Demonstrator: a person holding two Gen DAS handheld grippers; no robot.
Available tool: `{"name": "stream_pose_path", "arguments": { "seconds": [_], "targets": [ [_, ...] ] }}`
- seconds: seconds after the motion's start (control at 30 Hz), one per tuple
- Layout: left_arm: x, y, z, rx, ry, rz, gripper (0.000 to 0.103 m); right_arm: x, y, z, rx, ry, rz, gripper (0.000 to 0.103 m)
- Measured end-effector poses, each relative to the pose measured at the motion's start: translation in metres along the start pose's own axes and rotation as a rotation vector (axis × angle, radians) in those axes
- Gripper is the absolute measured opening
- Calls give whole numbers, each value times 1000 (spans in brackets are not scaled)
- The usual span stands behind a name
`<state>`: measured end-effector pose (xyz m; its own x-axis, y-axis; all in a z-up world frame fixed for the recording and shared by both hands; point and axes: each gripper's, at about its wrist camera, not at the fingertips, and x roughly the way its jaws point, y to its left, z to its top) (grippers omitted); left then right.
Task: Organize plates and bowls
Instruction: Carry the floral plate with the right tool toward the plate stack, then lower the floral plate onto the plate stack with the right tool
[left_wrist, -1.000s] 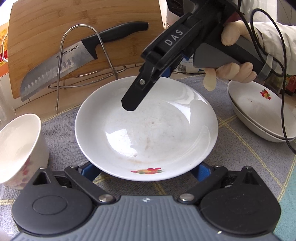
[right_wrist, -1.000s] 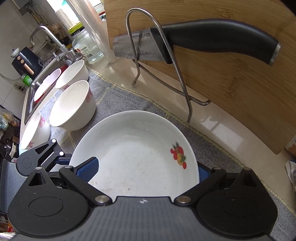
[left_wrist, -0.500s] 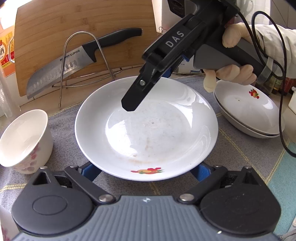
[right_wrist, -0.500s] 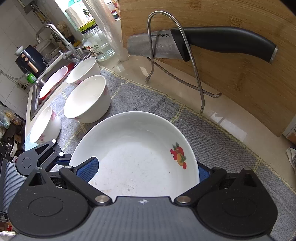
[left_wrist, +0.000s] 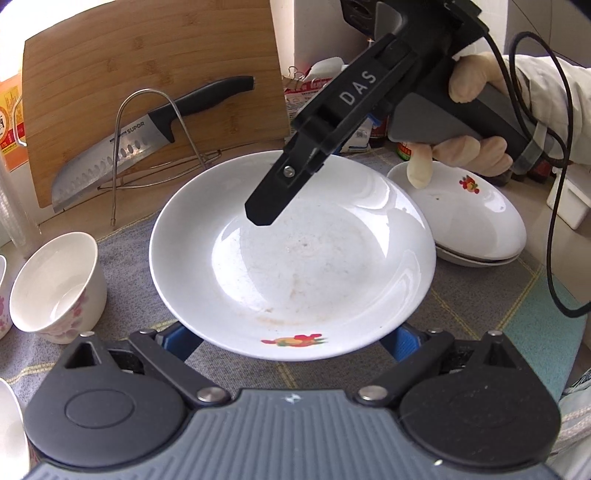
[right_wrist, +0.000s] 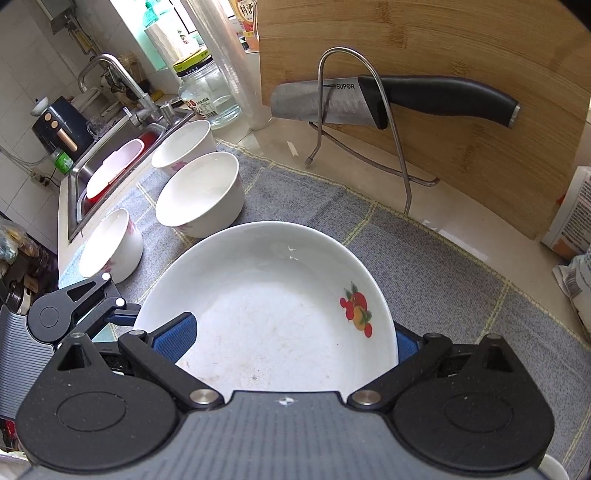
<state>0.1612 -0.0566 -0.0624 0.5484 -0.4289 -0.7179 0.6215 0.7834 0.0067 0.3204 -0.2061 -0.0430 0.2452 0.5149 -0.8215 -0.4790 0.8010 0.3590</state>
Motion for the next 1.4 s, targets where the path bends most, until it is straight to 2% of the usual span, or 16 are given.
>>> {"name": "stream_pose_path", "arguments": {
  "seconds": [0.77,1.4],
  "targets": [
    [-28,-42,-6,121,22,-139,99,-51,21,-73,133,-70,-91,103],
    [-12,-74,8,255,28,-272,99,-96,7,-138,282,-136,-195,103]
  ]
}}
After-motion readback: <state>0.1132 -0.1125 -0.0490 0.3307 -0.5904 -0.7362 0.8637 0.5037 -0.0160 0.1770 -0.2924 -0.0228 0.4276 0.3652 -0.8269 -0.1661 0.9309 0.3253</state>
